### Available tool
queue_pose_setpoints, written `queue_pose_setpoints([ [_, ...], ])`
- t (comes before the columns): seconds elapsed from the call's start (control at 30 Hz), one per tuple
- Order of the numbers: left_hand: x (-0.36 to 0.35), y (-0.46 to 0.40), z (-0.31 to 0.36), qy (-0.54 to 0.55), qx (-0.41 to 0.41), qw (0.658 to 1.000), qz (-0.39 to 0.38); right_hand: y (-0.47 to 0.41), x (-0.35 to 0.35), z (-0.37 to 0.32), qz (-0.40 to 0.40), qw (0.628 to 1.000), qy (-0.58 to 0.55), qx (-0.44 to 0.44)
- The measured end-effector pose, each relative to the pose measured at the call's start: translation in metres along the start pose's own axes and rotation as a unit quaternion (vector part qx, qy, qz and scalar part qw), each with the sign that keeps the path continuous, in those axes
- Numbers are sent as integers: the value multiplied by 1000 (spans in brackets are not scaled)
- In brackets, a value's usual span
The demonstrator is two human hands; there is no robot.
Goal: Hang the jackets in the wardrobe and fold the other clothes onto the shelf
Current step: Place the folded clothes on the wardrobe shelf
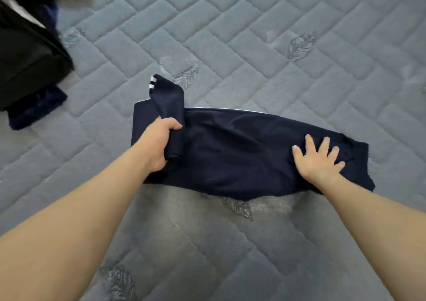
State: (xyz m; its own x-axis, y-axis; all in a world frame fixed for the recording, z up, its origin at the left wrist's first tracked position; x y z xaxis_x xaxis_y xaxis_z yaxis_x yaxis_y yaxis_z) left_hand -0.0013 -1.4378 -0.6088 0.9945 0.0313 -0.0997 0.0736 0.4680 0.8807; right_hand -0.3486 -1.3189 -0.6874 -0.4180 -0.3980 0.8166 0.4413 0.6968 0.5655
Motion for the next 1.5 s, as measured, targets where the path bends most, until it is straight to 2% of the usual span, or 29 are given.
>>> queue_pose_setpoints([
  [0.07, -47, 7, -13, -26, 1, 999, -23, -13, 23, 34, -61, 998, 26, -8],
  [0.13, -91, 12, -26, -51, 6, 998, -45, -23, 40, 64, -66, 995, 67, 17],
  [0.2, -134, 17, -40, -80, 1, 994, -71, -26, 48, 84, -5, 999, 4, 41],
  [0.23, -157, 20, -47, -93, -7, 992, -84, -26, 51, 93, 45, 995, -79, 44],
  [0.3, -204, 24, -61, -127, -29, 986, -104, -24, 56, 114, 154, 960, -231, 36],
  [0.37, -254, 26, -78, -181, -68, 975, -112, -18, 60, 138, 186, 934, -304, 15],
  [0.43, -299, 26, -101, -284, -97, 948, -109, -17, 65, 162, 145, 923, -356, 3],
  [0.47, -319, 25, -115, -339, -86, 929, -121, -16, 68, 172, 110, 915, -387, 3],
  [0.53, -347, 23, -138, -429, 0, 891, -149, -17, 73, 183, 46, 874, -482, -23],
  [0.6, -350, 15, -146, -480, 31, 870, -107, -20, 77, 180, 7, 862, -506, -38],
  [0.63, -343, 9, -143, -484, 3, 873, -65, -20, 76, 174, -2, 876, -482, -24],
  [0.7, -313, -4, -130, -481, -58, 874, 44, -22, 64, 159, 2, 942, -334, 16],
  [0.77, -273, -18, -114, -512, -95, 838, 162, -18, 48, 143, 17, 981, -193, 25],
  [0.87, -212, -38, -92, -533, -104, 782, 306, -12, 31, 119, 46, 990, -132, 15],
  [0.93, -182, -50, -85, -518, -86, 768, 367, -14, 22, 109, 82, 989, -123, 23],
  [1.0, -168, -63, -89, -522, -48, 763, 380, -19, 17, 97, 111, 983, -147, -14],
  [1.1, -173, -74, -111, -565, -25, 750, 342, -30, 17, 83, 134, 966, -201, -97],
  [1.2, -186, -78, -122, -598, -67, 739, 303, -35, 23, 86, 189, 956, -201, -104],
  [1.27, -183, -81, -117, -648, -129, 699, 274, -34, 24, 88, 235, 954, -164, -86],
  [1.33, -177, -85, -104, -686, -211, 651, 247, -30, 25, 77, 296, 948, -112, -38],
  [1.37, -174, -87, -96, -685, -247, 640, 245, -28, 25, 65, 311, 947, -83, 16],
  [1.43, -168, -94, -77, -656, -273, 651, 267, -24, 17, 34, 282, 945, -11, 163],
  [1.5, -156, -104, -58, -614, -245, 689, 298, -22, -1, 6, 205, 941, 61, 261],
])
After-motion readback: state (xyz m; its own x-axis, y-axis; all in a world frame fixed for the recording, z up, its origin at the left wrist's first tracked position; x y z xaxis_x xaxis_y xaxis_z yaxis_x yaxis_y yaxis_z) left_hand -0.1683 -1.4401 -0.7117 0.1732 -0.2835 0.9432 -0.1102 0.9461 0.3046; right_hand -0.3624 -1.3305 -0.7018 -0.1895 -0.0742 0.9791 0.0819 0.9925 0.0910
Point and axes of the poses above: each hand's wrist, its own y-axis away from the middle knuckle, its own x-axis out of the back of the hand, z = x × y, the point moved 1 cm from there along -y, towards the middle knuckle, and after that the axes turned 13 degrees about x, right-handed, at the moved point
